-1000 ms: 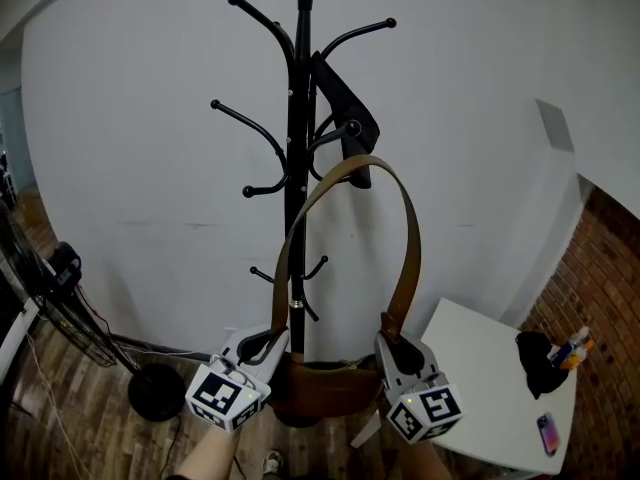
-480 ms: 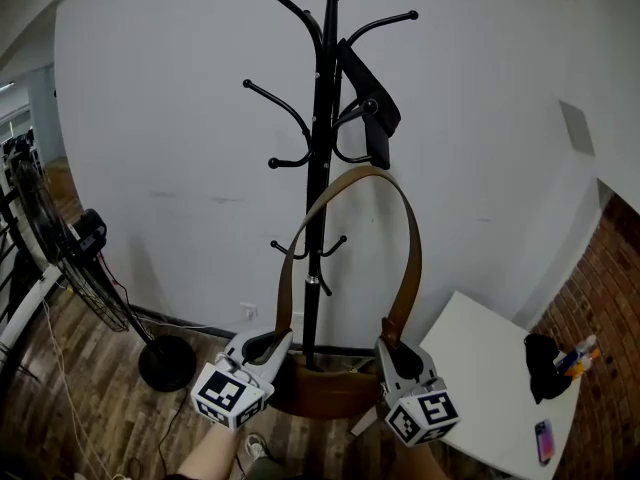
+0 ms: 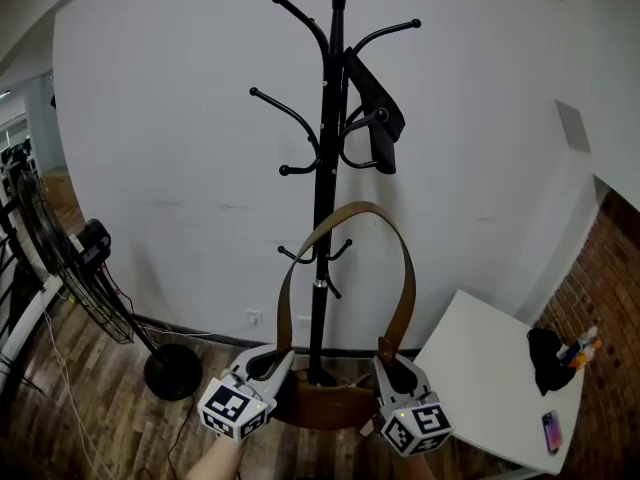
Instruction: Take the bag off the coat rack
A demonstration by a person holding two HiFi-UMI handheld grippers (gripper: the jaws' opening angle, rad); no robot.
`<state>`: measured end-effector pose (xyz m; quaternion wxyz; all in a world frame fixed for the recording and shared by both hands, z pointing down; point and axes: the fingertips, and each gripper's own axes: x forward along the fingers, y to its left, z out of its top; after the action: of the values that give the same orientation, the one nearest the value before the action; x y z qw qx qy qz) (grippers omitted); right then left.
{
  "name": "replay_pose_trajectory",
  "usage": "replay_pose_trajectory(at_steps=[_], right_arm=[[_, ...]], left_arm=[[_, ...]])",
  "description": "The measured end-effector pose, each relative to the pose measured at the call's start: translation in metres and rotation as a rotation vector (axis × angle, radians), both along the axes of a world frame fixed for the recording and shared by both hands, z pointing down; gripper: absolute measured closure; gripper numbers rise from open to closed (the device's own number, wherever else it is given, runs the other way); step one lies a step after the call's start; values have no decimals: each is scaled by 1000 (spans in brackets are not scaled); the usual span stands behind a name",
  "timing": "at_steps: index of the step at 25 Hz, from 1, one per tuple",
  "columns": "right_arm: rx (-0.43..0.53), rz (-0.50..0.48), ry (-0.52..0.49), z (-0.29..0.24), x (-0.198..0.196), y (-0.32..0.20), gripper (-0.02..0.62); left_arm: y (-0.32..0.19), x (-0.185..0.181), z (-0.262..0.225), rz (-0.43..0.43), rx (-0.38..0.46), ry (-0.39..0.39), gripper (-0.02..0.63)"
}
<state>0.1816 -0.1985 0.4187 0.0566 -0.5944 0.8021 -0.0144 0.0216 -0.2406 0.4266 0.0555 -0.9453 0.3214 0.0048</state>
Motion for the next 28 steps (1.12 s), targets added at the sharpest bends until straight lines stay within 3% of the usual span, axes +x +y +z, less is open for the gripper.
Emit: replay_pose_trajectory(at_steps=[8,28], right_arm=[[-25,83,-5,11,-34,9,534],[-92,246,-20,45,-111,54,534]], left_arm=[[1,-29,12,71,-60,-4,589],[23,-94,39,232,-99,-43,589]])
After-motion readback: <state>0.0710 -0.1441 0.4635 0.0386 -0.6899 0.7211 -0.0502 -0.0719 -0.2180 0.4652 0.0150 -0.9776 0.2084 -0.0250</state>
